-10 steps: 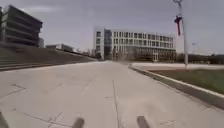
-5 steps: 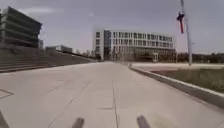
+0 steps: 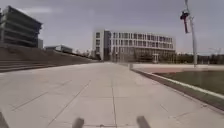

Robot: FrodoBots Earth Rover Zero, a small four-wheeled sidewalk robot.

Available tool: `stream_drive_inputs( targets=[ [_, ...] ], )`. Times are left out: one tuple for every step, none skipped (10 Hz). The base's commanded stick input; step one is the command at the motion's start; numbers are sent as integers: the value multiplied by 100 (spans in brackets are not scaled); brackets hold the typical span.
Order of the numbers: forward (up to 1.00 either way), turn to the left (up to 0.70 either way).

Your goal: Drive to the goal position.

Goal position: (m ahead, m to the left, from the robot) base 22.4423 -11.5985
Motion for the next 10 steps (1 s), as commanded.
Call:
stream_drive_inputs(
  targets=[
    [70,0],
    [70,0],
    [70,0],
    [70,0],
    [70,0],
    [70,0],
    [70,0],
    [70,0],
    [70,0],
    [70,0]
  ],
)
